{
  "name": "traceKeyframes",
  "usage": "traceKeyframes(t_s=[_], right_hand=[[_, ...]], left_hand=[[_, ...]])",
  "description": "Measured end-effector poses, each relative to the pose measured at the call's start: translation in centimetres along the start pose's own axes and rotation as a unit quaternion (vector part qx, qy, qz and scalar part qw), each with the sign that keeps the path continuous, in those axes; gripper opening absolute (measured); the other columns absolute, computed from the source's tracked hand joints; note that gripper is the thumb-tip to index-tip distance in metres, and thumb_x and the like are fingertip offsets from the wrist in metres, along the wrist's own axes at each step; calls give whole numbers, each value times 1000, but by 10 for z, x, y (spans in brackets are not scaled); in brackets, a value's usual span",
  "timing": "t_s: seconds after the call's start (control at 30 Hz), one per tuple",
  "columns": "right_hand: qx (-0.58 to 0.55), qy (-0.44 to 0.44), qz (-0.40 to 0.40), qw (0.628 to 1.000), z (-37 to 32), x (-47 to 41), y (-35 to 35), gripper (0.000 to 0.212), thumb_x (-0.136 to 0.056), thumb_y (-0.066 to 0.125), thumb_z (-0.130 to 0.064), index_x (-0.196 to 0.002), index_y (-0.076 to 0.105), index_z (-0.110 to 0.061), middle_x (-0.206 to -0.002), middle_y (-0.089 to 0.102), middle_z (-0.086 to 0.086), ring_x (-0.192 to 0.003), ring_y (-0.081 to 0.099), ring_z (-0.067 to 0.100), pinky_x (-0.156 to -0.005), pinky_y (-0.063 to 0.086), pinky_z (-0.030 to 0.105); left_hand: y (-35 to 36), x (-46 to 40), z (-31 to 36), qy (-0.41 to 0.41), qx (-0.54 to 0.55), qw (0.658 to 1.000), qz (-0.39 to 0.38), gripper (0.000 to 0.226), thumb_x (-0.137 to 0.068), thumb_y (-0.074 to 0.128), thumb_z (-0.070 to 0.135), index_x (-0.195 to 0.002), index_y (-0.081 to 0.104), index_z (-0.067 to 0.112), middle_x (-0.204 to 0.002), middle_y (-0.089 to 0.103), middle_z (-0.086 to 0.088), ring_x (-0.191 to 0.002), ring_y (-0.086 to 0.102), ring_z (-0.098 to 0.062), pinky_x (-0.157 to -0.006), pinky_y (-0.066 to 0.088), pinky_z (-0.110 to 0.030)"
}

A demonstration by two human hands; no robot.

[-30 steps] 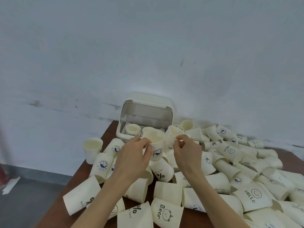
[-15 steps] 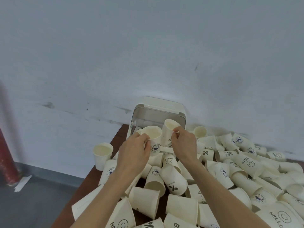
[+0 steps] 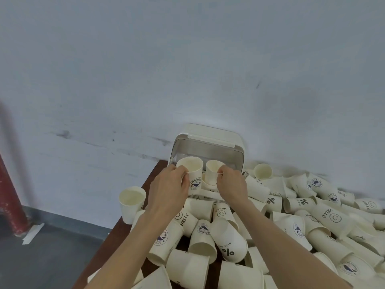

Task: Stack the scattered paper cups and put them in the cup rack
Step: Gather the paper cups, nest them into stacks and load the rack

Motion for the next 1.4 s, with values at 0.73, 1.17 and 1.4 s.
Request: traceKeyframes(t_s=[0.73, 1.17, 1.4], right_hand=[[76, -46, -56, 994, 4, 9, 50, 20, -86, 42, 5, -95, 54, -7, -100, 61, 8, -88, 57, 30, -64, 33, 32], [96, -90, -42, 990, -5, 16, 46, 26, -90, 41, 4, -112, 50, -7, -113, 60, 9, -97, 58, 29, -70, 32, 30], [91, -91, -42, 991, -5, 15, 46, 29, -88, 43, 5, -113, 48, -8, -112, 60, 9, -97, 59, 29, -71, 34, 31]], left_hand=[[52, -79, -19, 30, -100, 994, -34, 21, -99, 43, 13, -112, 58, 7, -102, 57, -10, -85, 51, -23, -70, 47, -34], [100, -63, -37, 29, -224, 966, -128, 34, -88, 55, 3, -122, 54, 9, -122, 53, -11, -108, 52, -26, -81, 44, -31], [114, -54, -45, 33, -254, 952, -169, 27, -89, 49, 3, -113, 60, 9, -122, 55, -11, -112, 53, -27, -87, 42, -33]])
Point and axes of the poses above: each hand's wrist, its own x-axis away from the middle knuckle, its own y-axis out of the palm, z = x × y, the point moved 10 cm from there along -x, towards the middle knuckle
